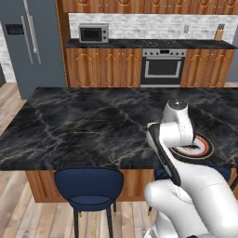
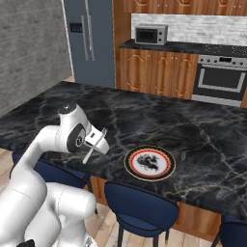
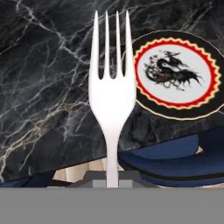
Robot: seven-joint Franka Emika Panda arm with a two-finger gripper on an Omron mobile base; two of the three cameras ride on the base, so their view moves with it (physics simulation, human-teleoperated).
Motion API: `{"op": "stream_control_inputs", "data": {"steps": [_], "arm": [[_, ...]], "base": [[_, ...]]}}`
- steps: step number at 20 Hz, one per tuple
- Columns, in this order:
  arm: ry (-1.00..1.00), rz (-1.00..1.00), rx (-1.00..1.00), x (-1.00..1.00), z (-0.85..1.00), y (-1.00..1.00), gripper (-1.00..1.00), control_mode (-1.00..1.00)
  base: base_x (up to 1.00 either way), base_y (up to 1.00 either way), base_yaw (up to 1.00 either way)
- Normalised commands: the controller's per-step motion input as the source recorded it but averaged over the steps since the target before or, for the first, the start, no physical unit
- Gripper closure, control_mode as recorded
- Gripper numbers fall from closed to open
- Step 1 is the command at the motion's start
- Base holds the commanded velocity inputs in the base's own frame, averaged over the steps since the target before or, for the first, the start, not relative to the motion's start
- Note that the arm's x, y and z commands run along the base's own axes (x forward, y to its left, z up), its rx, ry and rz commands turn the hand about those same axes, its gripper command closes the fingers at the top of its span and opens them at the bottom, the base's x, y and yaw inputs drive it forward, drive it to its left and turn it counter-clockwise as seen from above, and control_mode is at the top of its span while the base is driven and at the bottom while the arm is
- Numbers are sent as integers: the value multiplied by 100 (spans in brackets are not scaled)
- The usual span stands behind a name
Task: Take the fork and place it on the left side of the plate. Then take the spoon and place it on the right side of the plate. Make sure they're directly next to the plate.
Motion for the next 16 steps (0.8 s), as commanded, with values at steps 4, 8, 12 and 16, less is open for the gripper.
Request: {"op": "stream_control_inputs", "data": {"steps": [4, 8, 12, 16], "arm": [[4, 0, -3, 29, -1, -32, 100, -100], [1, 1, 0, 31, -12, -44, 100, -100], [3, 1, 0, 37, -31, -32, 100, -100], [0, 1, -2, 40, -34, -4, 100, -100]], "base": [[0, 0, 0], [0, 0, 0], [0, 0, 0], [0, 0, 0]]}}
